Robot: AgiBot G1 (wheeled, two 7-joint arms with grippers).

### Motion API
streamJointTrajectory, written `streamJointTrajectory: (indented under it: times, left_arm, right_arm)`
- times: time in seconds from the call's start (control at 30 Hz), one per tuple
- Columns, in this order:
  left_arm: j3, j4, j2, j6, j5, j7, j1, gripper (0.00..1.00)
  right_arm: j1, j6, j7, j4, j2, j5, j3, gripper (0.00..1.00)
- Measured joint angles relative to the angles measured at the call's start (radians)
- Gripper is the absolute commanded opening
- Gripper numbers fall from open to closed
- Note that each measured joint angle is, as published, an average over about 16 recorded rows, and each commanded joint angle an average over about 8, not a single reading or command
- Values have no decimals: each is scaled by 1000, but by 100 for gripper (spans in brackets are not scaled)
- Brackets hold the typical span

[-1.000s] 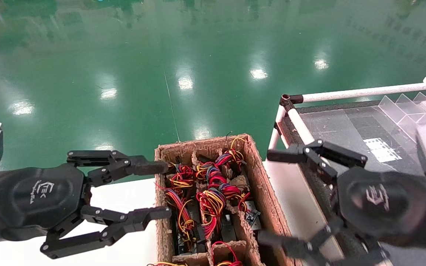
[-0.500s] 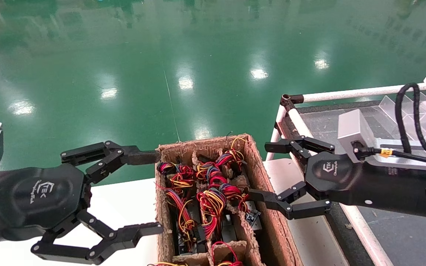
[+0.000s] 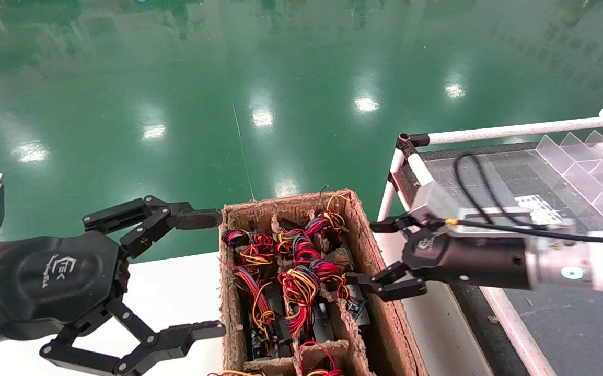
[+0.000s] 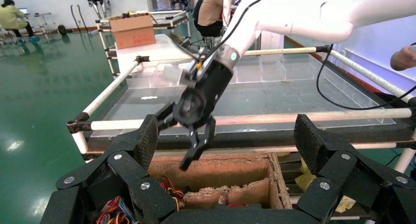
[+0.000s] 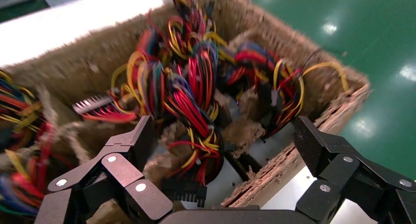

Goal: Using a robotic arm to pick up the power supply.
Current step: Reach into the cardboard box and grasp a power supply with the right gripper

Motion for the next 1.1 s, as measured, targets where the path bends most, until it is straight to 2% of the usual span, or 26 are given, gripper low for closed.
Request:
streamJointTrajectory:
  times: [0.17,0.2,0.23,0.53,1.1]
  left_arm:
    - [0,0,0,0,0,0,0,100]
    - [0,0,0,0,0,0,0,100]
    - [0,0,0,0,0,0,0,100]
    - [0,0,0,0,0,0,0,100]
    - [0,0,0,0,0,0,0,100]
  right_arm:
    - [21,7,-61,-75,-56,-41,-25,12]
    - [23,8,-74,-87,-64,-45,-28,3]
    - [25,9,-86,-98,-72,-48,-30,0]
    - [30,19,-174,-163,-112,-56,-33,0]
    - [4,37,-269,-222,-139,-30,-15,0]
